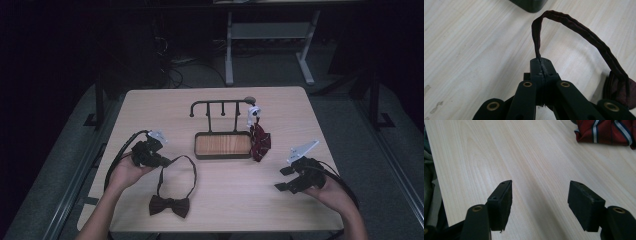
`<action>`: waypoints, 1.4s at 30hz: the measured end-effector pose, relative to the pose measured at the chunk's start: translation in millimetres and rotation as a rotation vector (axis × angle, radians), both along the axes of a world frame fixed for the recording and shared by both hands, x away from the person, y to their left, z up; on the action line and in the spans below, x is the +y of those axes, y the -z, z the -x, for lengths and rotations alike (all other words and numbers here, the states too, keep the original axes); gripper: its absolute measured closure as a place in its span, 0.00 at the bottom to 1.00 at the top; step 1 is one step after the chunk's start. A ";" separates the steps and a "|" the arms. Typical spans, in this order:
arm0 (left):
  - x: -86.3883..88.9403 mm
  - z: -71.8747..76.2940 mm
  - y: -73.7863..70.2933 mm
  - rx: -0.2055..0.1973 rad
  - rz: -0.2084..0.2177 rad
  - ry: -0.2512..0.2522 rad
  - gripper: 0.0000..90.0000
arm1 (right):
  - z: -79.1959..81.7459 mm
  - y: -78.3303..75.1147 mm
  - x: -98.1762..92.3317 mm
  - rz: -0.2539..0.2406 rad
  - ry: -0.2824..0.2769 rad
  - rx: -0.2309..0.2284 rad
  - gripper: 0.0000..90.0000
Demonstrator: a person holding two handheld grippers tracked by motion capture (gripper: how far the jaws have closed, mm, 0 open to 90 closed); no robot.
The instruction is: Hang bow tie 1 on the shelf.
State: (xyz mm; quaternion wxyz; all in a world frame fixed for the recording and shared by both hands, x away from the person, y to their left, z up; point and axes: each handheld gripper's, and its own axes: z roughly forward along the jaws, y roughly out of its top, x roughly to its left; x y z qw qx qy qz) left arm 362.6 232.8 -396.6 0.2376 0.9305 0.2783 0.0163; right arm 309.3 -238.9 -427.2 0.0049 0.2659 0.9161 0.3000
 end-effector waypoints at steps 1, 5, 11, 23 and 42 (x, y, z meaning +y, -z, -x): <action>0.4 0.0 -1.7 0.000 -0.006 0.008 0.99 | -0.3 0.4 -0.2 0.006 0.001 -0.001 0.40; 2.8 0.9 -8.6 0.001 0.011 0.024 0.99 | -1.6 1.5 -0.6 0.000 0.007 0.003 0.41; 8.5 2.5 -19.2 0.005 0.030 0.032 0.99 | -1.7 2.6 -0.7 0.003 0.006 0.007 0.41; 12.2 7.4 -45.6 -0.019 0.024 0.058 0.99 | -2.3 3.8 1.3 0.004 -0.001 0.013 0.42; 3.6 8.4 -75.4 -0.046 0.032 0.097 0.99 | -1.9 2.3 1.6 -0.009 -0.010 0.007 0.41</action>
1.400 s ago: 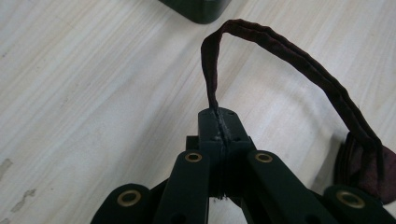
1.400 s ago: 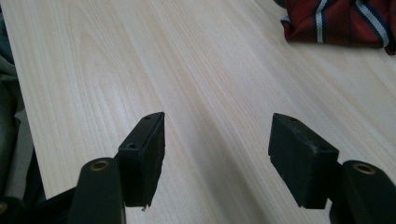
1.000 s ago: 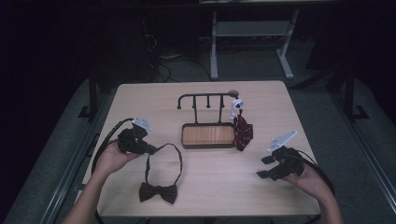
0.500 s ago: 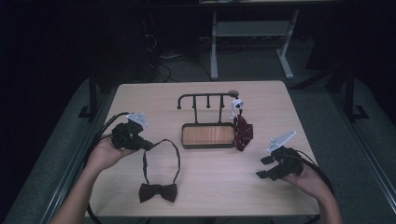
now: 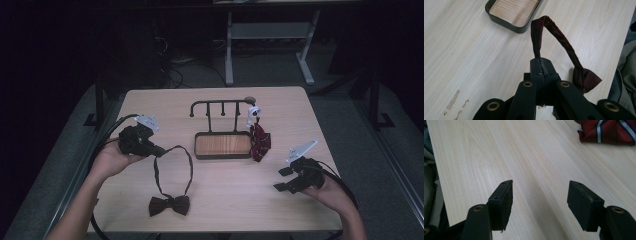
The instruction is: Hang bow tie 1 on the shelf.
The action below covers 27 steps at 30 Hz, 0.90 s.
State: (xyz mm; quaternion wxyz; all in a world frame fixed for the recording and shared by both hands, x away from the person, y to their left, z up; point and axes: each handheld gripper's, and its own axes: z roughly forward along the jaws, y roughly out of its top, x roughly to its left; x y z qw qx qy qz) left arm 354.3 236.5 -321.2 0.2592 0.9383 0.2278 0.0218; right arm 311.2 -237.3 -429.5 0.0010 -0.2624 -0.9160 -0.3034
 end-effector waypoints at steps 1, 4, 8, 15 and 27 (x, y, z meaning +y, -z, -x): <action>-0.2 -0.6 -1.6 0.001 -0.004 0.011 0.99 | 0.1 -0.3 0.1 0.000 -0.001 0.000 0.41; -1.6 -0.7 -5.1 -0.002 -0.008 0.012 0.99 | 0.3 -0.3 0.1 0.000 -0.001 0.001 0.41; -2.9 -0.7 -12.4 -0.011 -0.008 0.021 0.99 | 0.3 -0.5 -0.6 -0.005 0.005 0.007 0.41; -7.3 2.2 -24.7 -0.027 -0.024 0.039 0.99 | 0.8 -1.3 -1.5 -0.002 0.005 0.000 0.41; -15.1 -0.7 -42.0 -0.045 -0.032 0.063 0.99 | 0.5 -0.6 -0.8 0.001 -0.001 0.003 0.41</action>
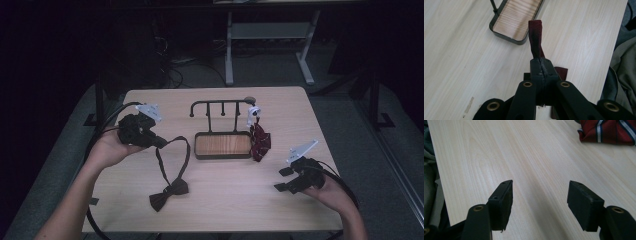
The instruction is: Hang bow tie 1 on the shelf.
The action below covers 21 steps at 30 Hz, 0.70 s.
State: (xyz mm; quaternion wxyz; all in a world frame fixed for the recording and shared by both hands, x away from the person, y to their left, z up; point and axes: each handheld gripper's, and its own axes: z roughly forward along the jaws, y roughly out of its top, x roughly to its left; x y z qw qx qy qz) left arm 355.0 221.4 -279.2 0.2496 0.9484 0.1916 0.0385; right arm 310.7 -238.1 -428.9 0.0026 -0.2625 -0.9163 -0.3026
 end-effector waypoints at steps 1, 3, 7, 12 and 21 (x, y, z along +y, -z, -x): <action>-0.3 0.1 -0.8 0.003 0.002 -0.004 0.99 | 0.0 0.0 -0.1 0.000 0.000 0.000 0.41; -1.0 -0.5 -2.3 0.003 0.000 -0.003 0.99 | 0.0 -0.1 -0.3 -0.002 0.001 0.001 0.41; -2.4 -2.6 -6.0 0.004 -0.010 0.001 0.99 | -0.4 0.1 -0.5 -0.005 -0.003 0.000 0.41; -5.4 -6.1 -11.9 -0.002 -0.011 0.003 0.99 | -0.2 0.6 -0.8 -0.007 0.003 0.010 0.41; -9.9 -17.8 -19.3 -0.002 -0.023 -0.008 0.99 | -2.2 1.7 -3.4 -0.010 -0.005 0.006 0.41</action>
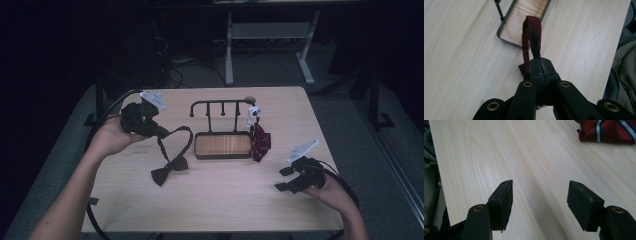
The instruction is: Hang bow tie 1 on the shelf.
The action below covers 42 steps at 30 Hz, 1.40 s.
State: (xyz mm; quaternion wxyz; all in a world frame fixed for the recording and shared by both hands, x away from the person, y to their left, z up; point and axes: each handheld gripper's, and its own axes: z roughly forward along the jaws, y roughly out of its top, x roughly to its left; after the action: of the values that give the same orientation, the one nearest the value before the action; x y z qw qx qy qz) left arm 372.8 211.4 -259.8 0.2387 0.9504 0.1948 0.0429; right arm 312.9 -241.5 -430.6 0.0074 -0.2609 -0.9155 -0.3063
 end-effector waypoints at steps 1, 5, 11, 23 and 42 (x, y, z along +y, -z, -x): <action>-0.1 -1.4 0.2 0.003 0.001 -0.004 0.99 | -0.2 0.2 -0.3 -0.001 0.000 0.000 0.41; -0.4 -5.8 0.0 0.010 0.005 -0.016 0.99 | 0.3 -0.6 -1.2 -0.008 0.005 0.007 0.41; -5.3 -7.9 -4.2 0.000 -0.001 -0.010 0.99 | 0.5 -0.8 -0.9 -0.008 0.003 0.006 0.41; -14.0 -23.6 -17.2 -0.006 -0.022 0.003 0.99 | 0.9 -0.8 -0.4 -0.005 0.003 0.004 0.41; -22.6 -49.8 -19.3 0.011 -0.049 -0.021 0.99 | 1.3 -0.9 -0.1 -0.003 -0.003 -0.003 0.41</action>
State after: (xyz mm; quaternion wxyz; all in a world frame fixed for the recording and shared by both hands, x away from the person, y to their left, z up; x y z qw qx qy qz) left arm 422.5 188.9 -240.6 0.2140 0.9540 0.2052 0.0448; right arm 311.6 -241.6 -429.8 0.0068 -0.2592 -0.9154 -0.3079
